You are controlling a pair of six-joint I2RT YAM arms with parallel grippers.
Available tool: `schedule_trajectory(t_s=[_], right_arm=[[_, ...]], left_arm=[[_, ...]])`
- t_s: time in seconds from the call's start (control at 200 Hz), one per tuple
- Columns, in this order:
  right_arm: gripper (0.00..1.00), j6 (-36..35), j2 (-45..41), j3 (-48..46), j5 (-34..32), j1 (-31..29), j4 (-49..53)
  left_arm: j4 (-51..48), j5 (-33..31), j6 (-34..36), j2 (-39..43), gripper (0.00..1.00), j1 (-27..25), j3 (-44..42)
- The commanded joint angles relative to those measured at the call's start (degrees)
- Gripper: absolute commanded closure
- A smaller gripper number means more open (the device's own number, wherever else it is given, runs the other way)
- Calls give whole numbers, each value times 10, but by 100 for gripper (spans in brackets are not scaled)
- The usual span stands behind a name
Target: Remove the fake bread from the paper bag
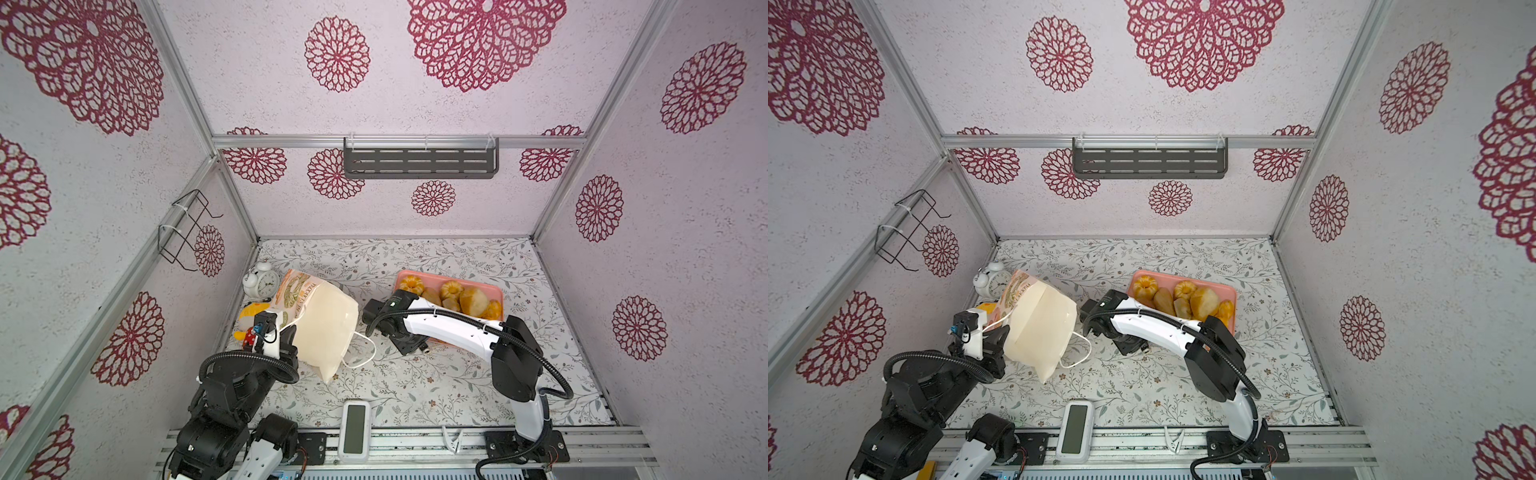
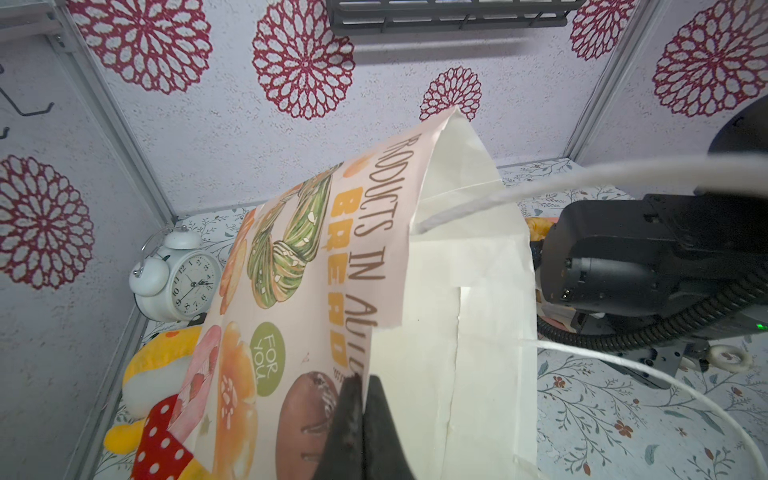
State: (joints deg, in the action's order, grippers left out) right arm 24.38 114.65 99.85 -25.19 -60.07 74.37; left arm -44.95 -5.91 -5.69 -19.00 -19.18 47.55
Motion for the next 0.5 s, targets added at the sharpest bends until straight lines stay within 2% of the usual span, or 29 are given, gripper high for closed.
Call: schedule_trajectory(t_s=[0.0,0.495], right_arm=[[76,-18,1,12,25,-3,-9],[68,-27,1,44,45,-5,-2]], left_arm=[[5,-3,-2,14,100,5,9],[-6,-8,1,35,100,5,2]])
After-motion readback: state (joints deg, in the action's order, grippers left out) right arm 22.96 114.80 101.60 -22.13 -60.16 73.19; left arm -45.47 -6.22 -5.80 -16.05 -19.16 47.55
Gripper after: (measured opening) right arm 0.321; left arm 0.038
